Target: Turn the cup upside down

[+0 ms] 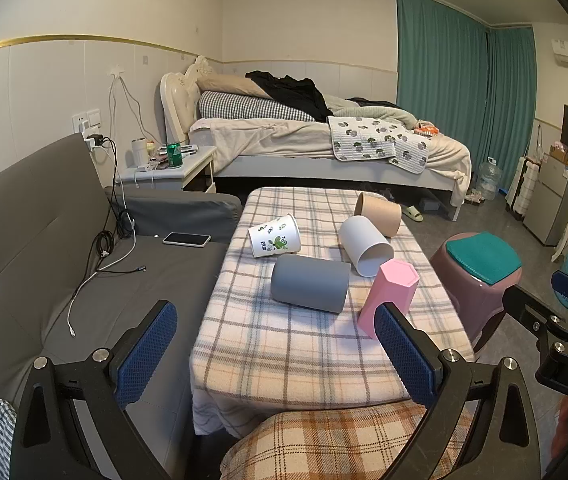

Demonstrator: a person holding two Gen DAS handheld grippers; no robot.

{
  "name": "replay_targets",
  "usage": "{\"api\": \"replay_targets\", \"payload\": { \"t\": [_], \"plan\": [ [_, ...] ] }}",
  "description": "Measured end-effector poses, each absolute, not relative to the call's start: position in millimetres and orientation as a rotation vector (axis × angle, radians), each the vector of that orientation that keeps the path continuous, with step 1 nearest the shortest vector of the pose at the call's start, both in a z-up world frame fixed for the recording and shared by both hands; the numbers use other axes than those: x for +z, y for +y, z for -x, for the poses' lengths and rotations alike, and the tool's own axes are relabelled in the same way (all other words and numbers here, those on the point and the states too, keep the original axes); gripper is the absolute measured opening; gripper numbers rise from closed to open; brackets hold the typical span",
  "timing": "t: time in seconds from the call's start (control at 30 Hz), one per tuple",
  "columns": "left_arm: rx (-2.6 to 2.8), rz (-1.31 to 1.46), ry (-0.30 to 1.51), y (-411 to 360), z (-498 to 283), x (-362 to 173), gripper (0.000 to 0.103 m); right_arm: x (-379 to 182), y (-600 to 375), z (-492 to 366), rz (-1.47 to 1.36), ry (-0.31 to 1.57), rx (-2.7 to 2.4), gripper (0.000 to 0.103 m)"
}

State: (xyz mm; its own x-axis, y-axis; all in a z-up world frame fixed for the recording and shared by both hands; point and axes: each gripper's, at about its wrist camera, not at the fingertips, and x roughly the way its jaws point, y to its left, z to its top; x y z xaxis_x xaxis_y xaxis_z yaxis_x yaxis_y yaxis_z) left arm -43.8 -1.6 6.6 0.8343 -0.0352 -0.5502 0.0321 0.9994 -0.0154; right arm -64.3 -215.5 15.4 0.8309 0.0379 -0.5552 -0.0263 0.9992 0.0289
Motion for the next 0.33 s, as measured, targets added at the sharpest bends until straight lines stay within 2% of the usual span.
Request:
{"api": "replay_targets", "payload": {
  "t": [0.33],
  "plan": [
    [-0.038, 0.001, 0.586, -1.0, 43.9, 6.0, 0.102, 14.7, -215.2, 64.3, -0.021, 0.591, 0.035, 0.103]
  ]
}}
